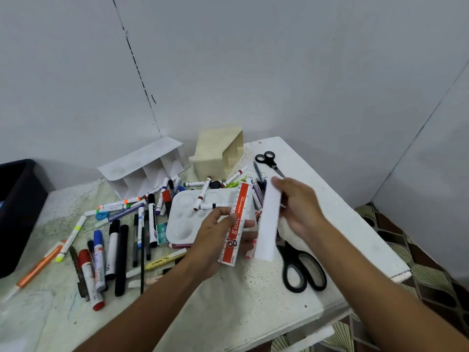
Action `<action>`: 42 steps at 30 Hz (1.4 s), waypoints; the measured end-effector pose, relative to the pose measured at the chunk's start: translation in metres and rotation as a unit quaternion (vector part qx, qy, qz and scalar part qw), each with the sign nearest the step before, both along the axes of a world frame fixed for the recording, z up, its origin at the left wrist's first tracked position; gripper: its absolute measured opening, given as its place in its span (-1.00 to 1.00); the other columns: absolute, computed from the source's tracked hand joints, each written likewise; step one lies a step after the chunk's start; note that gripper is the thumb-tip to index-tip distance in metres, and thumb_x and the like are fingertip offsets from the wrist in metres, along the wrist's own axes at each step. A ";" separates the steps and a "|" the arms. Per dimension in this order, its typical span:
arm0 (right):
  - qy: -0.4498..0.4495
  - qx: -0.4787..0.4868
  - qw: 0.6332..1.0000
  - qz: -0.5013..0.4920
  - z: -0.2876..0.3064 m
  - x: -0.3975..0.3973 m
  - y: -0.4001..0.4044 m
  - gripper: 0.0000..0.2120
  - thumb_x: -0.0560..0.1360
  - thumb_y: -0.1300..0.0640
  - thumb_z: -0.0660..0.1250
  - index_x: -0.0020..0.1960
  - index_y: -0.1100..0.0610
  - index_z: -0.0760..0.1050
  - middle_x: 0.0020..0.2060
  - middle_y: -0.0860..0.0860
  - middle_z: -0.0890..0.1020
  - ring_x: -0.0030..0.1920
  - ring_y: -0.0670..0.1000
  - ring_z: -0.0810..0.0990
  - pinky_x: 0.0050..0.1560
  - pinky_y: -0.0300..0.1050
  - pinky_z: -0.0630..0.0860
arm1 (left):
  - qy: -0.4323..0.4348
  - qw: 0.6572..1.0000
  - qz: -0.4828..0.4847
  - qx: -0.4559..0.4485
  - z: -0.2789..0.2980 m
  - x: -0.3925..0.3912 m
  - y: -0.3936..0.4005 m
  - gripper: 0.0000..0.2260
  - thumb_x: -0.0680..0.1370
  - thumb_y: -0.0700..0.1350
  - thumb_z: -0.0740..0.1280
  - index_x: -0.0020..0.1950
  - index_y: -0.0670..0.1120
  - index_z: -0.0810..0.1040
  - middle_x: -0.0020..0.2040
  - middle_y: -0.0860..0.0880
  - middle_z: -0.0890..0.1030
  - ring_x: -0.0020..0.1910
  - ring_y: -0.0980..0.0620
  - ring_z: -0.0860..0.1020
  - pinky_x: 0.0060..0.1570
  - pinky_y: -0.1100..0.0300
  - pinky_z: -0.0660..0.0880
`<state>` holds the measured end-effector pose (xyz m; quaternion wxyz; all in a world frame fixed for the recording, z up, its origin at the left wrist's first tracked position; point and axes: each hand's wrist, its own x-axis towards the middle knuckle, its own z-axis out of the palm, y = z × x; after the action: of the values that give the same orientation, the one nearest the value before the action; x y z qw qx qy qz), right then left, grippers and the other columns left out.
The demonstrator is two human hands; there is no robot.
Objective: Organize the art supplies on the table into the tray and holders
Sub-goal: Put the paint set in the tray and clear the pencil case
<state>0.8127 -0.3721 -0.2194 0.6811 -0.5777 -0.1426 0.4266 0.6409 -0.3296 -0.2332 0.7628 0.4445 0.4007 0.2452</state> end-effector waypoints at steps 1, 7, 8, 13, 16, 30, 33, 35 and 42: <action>0.000 -0.006 1.000 0.000 -0.001 -0.014 0.002 -0.90 0.51 0.23 0.38 -0.11 0.28 0.55 -0.35 0.08 0.63 -0.37 0.01 0.59 -0.33 -0.15 0.53 | 0.001 1.000 -0.005 -0.008 0.001 0.001 -0.002 -0.84 0.65 -0.12 0.19 0.16 -0.13 0.48 -0.04 -0.17 0.69 -0.12 -0.18 0.68 -0.07 -0.15 0.62; 0.043 0.009 0.998 -0.034 -0.005 -0.056 0.018 -0.89 0.47 0.21 0.44 -0.03 0.21 0.58 -0.27 0.11 0.64 -0.38 0.00 0.58 -0.41 -0.19 0.55 | -0.002 1.000 0.005 0.020 -0.001 -0.009 -0.005 -0.74 0.54 -0.29 0.34 0.20 -0.12 0.44 -0.07 -0.18 0.69 -0.22 -0.20 0.67 -0.30 -0.04 0.62; 0.055 0.012 0.998 -0.025 -0.006 -0.059 0.020 -0.83 0.48 0.19 0.44 0.04 0.20 0.56 -0.24 0.10 0.64 -0.35 -0.01 0.59 -0.40 -0.18 0.56 | 0.002 1.000 0.014 0.027 -0.002 -0.013 -0.004 -0.71 0.52 -0.31 0.36 0.21 -0.12 0.44 -0.03 -0.19 0.68 -0.19 -0.22 0.67 -0.24 -0.10 0.63; 0.080 -0.019 0.985 0.155 -0.008 -0.074 0.028 -0.73 0.55 0.03 0.34 0.07 0.24 0.58 -0.09 0.17 0.70 -0.12 0.15 0.66 -0.04 0.11 0.59 | -0.042 0.998 0.042 0.022 0.001 -0.032 -0.001 -0.78 0.53 -0.30 0.33 0.16 -0.18 0.46 0.03 -0.33 0.63 -0.17 -0.24 0.65 -0.16 -0.16 0.63; 0.072 0.037 0.989 0.128 -0.006 -0.085 0.037 -0.78 0.58 0.11 0.30 -0.08 0.26 0.59 -0.19 0.16 0.68 -0.23 0.11 0.63 -0.17 -0.03 0.55 | -0.037 0.998 0.028 0.032 0.000 -0.043 -0.003 -0.86 0.55 -0.27 0.32 0.10 -0.24 0.51 0.01 -0.32 0.64 -0.13 -0.27 0.65 -0.12 -0.19 0.62; 0.201 0.101 0.970 0.092 -0.005 -0.086 0.069 -0.94 0.60 0.26 0.18 -0.03 0.19 0.42 -0.39 0.06 0.44 -0.48 -0.05 0.37 -0.52 -0.27 0.32 | 0.151 0.952 -0.012 0.267 -0.012 -0.096 0.033 -0.92 0.58 -0.20 0.32 -0.02 -0.13 0.61 -0.15 -0.16 0.67 -0.20 0.00 0.62 -0.26 0.18 0.55; 0.204 0.091 0.972 0.079 -0.010 -0.068 0.071 -0.93 0.58 0.29 0.18 0.00 0.15 0.39 -0.38 0.04 0.42 -0.49 -0.07 0.33 -0.54 -0.27 0.28 | 0.223 0.869 -0.045 0.440 -0.019 -0.090 0.065 -0.91 0.54 -0.15 0.37 0.02 -0.07 0.62 -0.11 -0.01 0.65 -0.09 0.06 0.59 -0.12 0.24 0.53; 0.203 0.087 0.973 0.068 -0.010 -0.059 0.070 -0.94 0.57 0.28 0.19 -0.01 0.14 0.39 -0.39 0.03 0.41 -0.49 -0.07 0.32 -0.54 -0.27 0.26 | 0.271 0.802 -0.090 0.525 -0.025 -0.079 0.092 -0.78 0.54 -0.04 0.36 0.15 -0.06 0.60 0.08 0.02 0.62 0.10 0.07 0.52 0.08 0.21 0.45; 0.182 0.070 0.979 0.055 -0.014 -0.034 0.067 -0.91 0.56 0.28 0.16 -0.06 0.13 0.37 -0.39 0.03 0.38 -0.50 -0.06 0.31 -0.54 -0.27 0.24 | 0.380 0.615 -0.281 0.631 -0.045 -0.041 0.142 -0.22 0.46 0.37 -0.02 0.57 -0.05 0.13 0.59 -0.07 0.02 0.56 -0.06 -0.04 0.52 -0.05 -0.06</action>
<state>0.7784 -0.3055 -0.2334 0.7102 -0.4323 -0.0769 0.5503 0.5998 -0.1878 -0.2786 0.1057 0.9605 0.2567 0.0200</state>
